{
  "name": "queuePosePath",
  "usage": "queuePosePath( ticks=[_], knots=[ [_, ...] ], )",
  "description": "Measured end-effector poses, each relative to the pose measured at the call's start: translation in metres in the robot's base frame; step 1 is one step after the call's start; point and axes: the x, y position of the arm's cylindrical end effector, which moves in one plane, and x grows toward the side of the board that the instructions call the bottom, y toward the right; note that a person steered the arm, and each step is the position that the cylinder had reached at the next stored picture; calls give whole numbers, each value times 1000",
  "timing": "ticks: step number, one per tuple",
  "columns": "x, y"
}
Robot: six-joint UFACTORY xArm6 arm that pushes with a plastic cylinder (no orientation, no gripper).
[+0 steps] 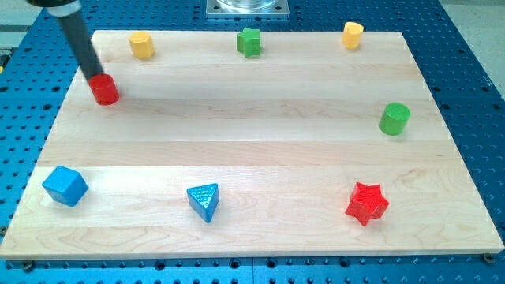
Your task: Move red circle towards cube
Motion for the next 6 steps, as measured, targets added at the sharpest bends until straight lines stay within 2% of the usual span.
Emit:
queuePosePath(
  ticks=[1, 2, 3, 4, 5, 6],
  knots=[
    [17, 41],
    [48, 35],
    [5, 9],
    [-10, -14],
    [54, -13],
    [78, -7]
  ],
)
